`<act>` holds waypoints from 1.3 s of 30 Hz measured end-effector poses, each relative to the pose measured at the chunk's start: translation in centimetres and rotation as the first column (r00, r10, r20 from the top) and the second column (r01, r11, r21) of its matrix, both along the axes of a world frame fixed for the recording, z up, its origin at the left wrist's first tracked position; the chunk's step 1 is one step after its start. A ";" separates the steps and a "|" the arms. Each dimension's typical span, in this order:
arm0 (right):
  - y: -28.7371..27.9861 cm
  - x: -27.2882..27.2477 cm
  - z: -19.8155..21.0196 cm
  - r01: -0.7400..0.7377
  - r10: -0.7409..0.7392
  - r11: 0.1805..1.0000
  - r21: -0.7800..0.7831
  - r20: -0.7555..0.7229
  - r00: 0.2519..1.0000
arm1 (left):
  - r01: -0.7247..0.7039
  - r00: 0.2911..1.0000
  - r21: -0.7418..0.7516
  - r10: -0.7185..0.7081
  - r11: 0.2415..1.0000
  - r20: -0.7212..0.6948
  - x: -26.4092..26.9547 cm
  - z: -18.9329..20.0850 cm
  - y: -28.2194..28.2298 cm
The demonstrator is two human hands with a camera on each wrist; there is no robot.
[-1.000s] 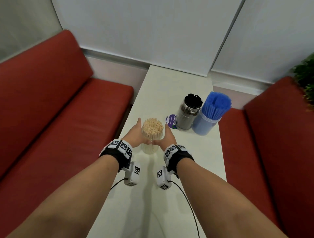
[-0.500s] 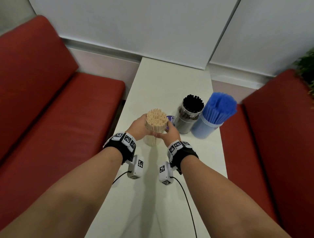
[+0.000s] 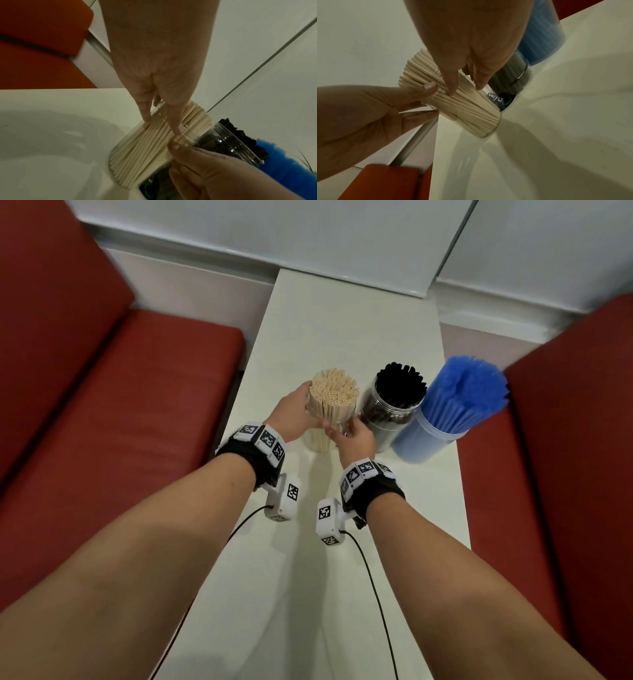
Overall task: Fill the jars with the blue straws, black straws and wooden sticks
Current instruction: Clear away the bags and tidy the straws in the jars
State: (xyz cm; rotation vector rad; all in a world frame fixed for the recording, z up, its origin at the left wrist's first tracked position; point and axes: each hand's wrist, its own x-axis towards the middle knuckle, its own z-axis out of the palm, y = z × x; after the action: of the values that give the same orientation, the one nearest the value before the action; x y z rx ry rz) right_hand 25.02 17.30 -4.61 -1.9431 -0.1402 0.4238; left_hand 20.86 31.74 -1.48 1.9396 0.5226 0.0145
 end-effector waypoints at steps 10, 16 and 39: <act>-9.7 -0.7 -0.7 0.303 -0.289 0.953 0.026 -0.232 0.929 | -0.481 0.793 0.258 0.290 0.838 0.536 -4.5 0.1 -9.2; -16.9 3.1 3.3 0.470 -0.474 0.879 0.086 0.038 0.880 | -0.265 0.709 0.151 0.086 0.952 0.700 2.2 6.3 -16.5; -17.7 16.6 3.5 -0.097 0.094 0.933 0.346 0.027 0.995 | -0.345 0.865 -0.194 0.391 0.918 0.314 18.3 6.2 -21.0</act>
State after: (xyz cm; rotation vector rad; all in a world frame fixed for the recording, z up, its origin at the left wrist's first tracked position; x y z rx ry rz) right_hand 41.64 -0.38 -1.07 -1.5944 -0.2975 0.4222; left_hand 39.12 10.73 4.76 1.6327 0.6307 0.5483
